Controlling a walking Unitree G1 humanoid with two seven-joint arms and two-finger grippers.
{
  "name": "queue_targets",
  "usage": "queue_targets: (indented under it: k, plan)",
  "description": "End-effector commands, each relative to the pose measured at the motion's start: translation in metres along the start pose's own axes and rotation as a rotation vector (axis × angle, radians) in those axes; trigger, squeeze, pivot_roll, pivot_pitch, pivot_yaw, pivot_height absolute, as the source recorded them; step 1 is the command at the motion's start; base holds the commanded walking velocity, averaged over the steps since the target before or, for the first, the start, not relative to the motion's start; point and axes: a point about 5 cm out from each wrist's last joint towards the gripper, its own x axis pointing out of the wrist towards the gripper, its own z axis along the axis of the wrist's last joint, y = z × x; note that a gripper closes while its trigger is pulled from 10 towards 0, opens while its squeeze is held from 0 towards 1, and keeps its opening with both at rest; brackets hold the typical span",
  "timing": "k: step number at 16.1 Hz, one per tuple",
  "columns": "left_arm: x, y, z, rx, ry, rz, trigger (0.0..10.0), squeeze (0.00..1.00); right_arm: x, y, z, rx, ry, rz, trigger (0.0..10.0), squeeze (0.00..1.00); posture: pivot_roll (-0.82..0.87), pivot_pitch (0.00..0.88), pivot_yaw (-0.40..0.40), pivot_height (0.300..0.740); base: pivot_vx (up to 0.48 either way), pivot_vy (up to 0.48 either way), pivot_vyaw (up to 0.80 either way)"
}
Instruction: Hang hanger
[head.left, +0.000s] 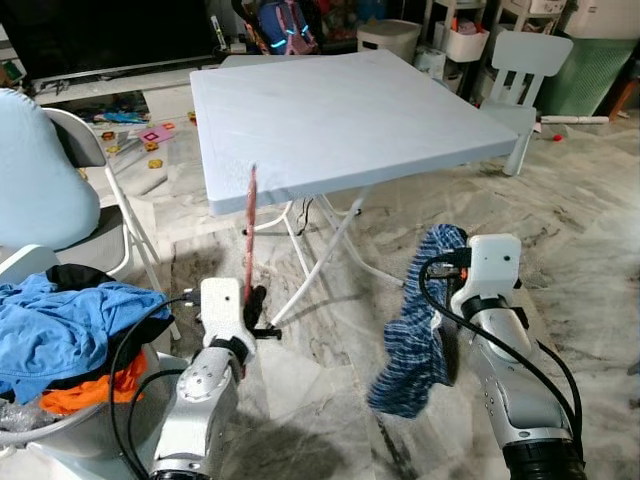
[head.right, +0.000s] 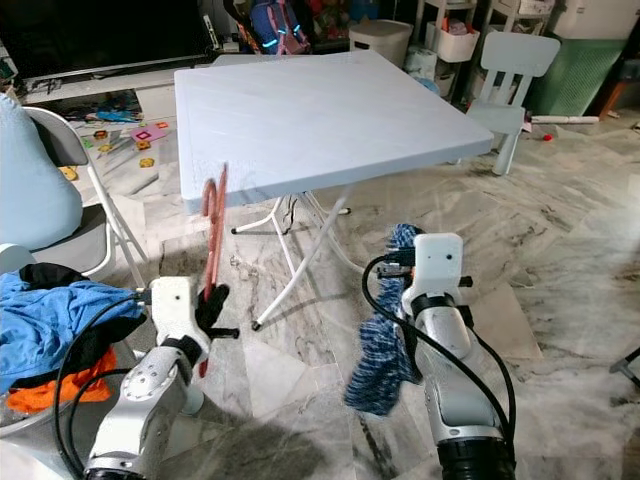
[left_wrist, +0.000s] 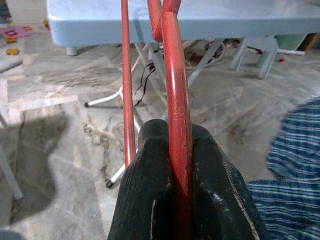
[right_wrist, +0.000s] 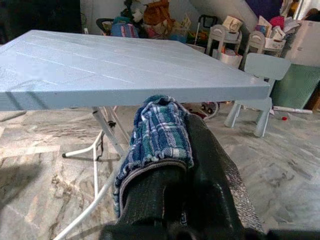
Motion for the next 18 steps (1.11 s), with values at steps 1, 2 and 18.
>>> queue_targets:
  k: [1,2,18]
  plan:
    - [0.001,-0.004,0.009,0.015,-0.030,-0.022,10.0,0.00,0.002,-0.002,0.009,0.000,-0.042,-0.001,10.0,0.00,-0.03,0.011,0.007,0.740,0.281,0.000,0.00]
    - [0.000,-0.004,0.007,0.017,-0.024,-0.018,10.0,0.00,0.001,-0.002,0.008,-0.001,-0.040,0.000,10.0,0.00,-0.03,0.012,0.009,0.740,0.281,0.000,0.00]
    - [0.003,-0.005,0.012,0.012,-0.024,0.003,10.0,0.00,-0.002,0.011,0.007,0.003,-0.041,0.068,10.0,0.00,-0.03,0.055,0.016,0.740,0.324,0.000,0.04]
